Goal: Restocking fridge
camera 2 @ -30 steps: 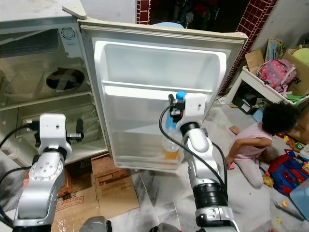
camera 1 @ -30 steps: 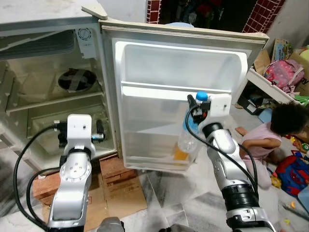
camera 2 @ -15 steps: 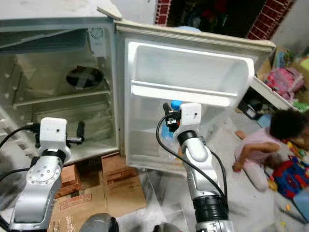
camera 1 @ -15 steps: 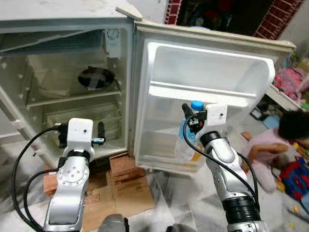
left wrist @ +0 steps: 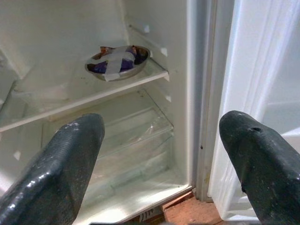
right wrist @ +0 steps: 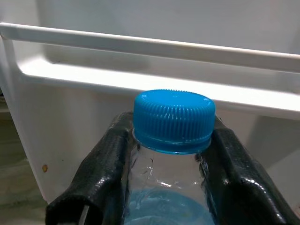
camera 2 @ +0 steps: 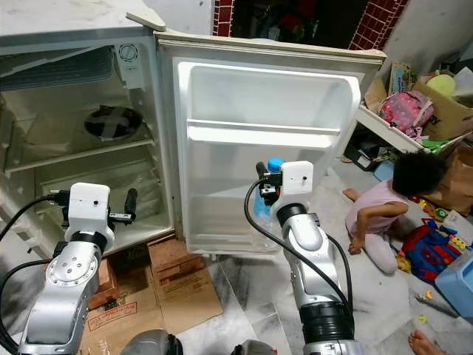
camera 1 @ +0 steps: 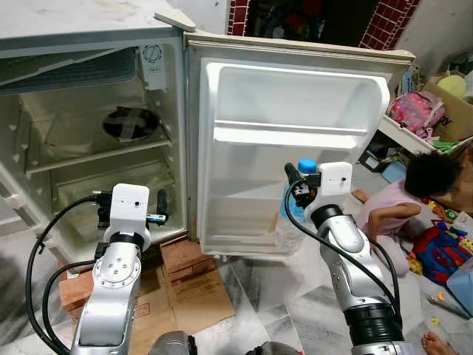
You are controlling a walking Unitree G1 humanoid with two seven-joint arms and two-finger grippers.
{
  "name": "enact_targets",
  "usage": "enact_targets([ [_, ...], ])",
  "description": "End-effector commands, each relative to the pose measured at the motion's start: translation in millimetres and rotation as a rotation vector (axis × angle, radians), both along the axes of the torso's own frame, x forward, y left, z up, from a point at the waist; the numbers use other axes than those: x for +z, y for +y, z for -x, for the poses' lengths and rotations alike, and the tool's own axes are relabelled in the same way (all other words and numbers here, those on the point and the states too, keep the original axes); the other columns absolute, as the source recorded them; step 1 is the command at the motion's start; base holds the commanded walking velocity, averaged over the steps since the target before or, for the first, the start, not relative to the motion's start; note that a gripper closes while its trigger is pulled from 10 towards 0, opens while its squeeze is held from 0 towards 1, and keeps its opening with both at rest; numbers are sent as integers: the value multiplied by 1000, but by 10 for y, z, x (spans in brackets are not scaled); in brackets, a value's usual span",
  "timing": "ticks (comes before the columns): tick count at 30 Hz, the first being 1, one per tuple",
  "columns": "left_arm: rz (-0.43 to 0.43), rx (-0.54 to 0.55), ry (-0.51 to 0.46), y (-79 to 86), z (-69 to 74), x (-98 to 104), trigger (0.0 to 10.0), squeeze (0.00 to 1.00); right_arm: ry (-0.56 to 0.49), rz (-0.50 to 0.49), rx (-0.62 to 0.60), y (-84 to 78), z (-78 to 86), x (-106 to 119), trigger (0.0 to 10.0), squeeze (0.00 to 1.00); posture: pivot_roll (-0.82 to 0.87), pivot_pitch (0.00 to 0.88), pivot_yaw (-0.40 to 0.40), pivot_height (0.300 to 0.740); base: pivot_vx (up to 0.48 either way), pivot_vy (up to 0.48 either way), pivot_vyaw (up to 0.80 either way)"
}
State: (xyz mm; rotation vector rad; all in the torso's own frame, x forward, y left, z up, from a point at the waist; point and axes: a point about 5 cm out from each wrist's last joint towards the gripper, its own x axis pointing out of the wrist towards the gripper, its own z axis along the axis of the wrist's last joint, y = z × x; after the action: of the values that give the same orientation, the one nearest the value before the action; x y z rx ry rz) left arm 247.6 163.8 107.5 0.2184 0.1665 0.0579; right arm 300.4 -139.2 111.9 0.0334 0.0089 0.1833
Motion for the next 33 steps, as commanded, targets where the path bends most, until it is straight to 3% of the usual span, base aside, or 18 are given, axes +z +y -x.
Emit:
enact_targets([
  [1,-4,-4,4,-38,-19,3,10000,0,-42,5,-3,-16,-32,102,10000,0,87,0,-79,708,0,0,0],
  [13,-8,-2,-24,-59,-46,39,10000,0,-38,5,-2,-13,-20,91,10000,0,83,16,-78,638,0,0,0],
  [24,-2,9,-43,-27,-63,80,10000,0,-46,9,14,-3,-22,99,10000,0,88,10,-81,634,0,0,0],
  [33,1,18,-45,-13,-57,79,10000,0,-36,10,50,0,-14,75,10000,0,90,14,-85,634,288,0,0],
])
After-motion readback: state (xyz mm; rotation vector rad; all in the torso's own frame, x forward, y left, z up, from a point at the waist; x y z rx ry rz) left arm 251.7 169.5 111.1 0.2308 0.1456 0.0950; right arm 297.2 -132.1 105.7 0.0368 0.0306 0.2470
